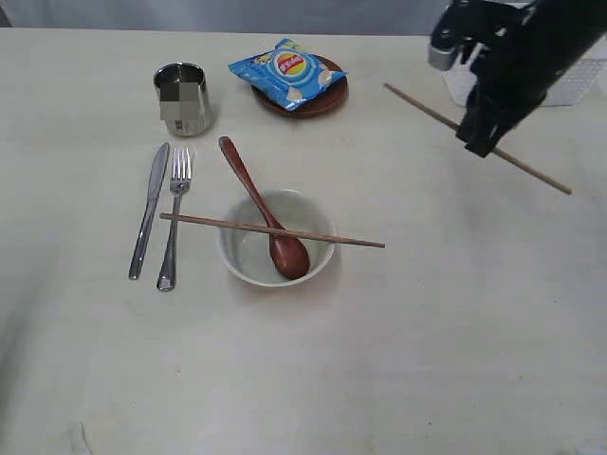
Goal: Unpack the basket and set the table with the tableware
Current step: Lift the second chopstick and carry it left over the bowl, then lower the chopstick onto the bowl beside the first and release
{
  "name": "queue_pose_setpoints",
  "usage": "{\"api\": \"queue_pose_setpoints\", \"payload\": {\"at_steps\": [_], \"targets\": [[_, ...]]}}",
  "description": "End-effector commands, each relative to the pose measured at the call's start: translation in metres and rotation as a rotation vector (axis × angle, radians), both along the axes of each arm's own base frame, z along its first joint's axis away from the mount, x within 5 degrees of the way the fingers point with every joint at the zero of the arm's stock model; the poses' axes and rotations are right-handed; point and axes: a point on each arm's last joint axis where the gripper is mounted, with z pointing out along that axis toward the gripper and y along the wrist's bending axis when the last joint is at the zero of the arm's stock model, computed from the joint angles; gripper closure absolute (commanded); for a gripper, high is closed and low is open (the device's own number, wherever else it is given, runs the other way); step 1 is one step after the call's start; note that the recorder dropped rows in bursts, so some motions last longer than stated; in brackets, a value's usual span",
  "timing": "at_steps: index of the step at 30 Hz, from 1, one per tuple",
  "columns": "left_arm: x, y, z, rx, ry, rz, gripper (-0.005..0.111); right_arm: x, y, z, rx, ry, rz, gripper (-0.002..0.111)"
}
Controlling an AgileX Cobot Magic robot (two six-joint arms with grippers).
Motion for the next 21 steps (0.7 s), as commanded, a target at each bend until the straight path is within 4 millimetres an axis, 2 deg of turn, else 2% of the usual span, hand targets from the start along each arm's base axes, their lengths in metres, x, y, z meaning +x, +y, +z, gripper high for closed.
{"api": "queue_pose_setpoints", "payload": {"at_steps": [1,6,12,16,21], "targets": [[0.0,0.0,0.0,0.004,-0.011,0.003,0.107,-0.028,0.051,0.025,-0.092,-0.082,0.181,0.109],[0.0,0.0,0.0,0.004,-0.011,0.003,0.107,-0.058,0.1,0.039,-0.141,-0.097,0.273,0.109],[0.0,0.0,0.0,0.004,-0.011,0.003,0.107,-0.088,0.15,0.042,-0.135,-0.081,0.363,0.109],[0.0,0.0,0.0,0.004,-0.011,0.003,0.107,-0.093,0.174,0.041,-0.147,-0.048,0.37,0.109],[0.0,0.0,0.0,0.004,-0.011,0.003,0.107,-0.087,0.195,0.039,-0.183,0.029,0.362,0.109]]}}
